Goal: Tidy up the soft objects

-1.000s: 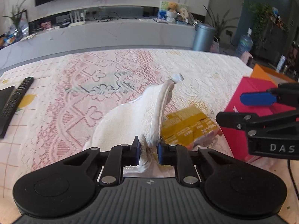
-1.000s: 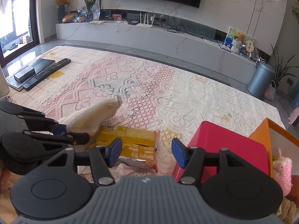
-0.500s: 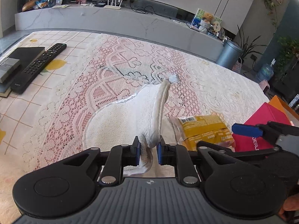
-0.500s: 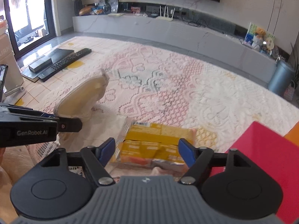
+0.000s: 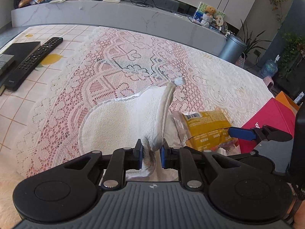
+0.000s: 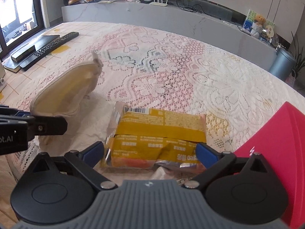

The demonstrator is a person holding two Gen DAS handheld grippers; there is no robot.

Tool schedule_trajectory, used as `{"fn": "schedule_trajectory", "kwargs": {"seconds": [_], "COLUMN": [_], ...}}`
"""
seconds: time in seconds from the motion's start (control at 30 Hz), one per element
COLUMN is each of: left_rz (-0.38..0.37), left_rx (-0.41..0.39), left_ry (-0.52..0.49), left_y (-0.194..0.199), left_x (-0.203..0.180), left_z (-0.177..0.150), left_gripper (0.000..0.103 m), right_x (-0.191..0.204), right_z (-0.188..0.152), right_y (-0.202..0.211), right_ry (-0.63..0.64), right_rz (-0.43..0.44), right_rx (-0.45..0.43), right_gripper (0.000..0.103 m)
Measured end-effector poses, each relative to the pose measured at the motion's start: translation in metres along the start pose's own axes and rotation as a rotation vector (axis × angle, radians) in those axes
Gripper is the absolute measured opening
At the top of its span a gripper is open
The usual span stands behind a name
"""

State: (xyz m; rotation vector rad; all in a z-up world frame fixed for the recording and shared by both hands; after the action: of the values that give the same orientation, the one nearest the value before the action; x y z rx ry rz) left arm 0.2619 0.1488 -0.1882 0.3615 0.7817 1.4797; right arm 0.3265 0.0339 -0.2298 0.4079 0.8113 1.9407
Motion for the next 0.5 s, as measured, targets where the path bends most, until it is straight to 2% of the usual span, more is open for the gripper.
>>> {"fn": "schedule_trajectory", "kwargs": {"seconds": [0.13,0.23,0.3,0.37,0.5], "left_rz": [-0.001,-0.002,-0.002,-0.003,-0.005], "left_rx": [0.003,0.003,0.004,0.004,0.002], "left_ry": [-0.008,-0.013,-0.015,-0.017,-0.022], "left_y": [0.000,-0.001,-0.001,0.000,0.000], "left_x": [-0.001,-0.001,-0.002,-0.002,-0.003], "left_z": [0.000,-0.001,-0.001,-0.001,0.000], "left_gripper": [0.019,0.019,0.019,0.019,0.019], "right_x": [0.010,0.018,0.024,0.028,0.026], "right_z": [0.000,-0.001,-0.001,-0.002,-0.002], "right_y": [0.005,0.009,0.012,0.013,0.014], "right_ry": [0.075,0.127,0.167,0.195,0.193], "right_rz": [-0.006,-0.007,-0.010,-0.015,-0.001], "right_rx": [-0.020,-0.032,-0.047,-0.050,-0.058], "right_gripper": [0.085,0.070,0.054,0.045,0.033]}}
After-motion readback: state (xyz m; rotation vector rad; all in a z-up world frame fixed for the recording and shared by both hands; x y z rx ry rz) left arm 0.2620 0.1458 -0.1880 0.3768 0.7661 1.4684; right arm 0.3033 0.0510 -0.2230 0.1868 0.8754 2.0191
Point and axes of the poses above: each gripper's, at about its wrist camera, not at the fingertips, and y roughly against the way its jaws point, x to its left, z to its top, the point moved 10 cm from there along -y, roughly the way its jaws point, and after that the axes turned 9 degrees about -x, right-handed, at the moved point
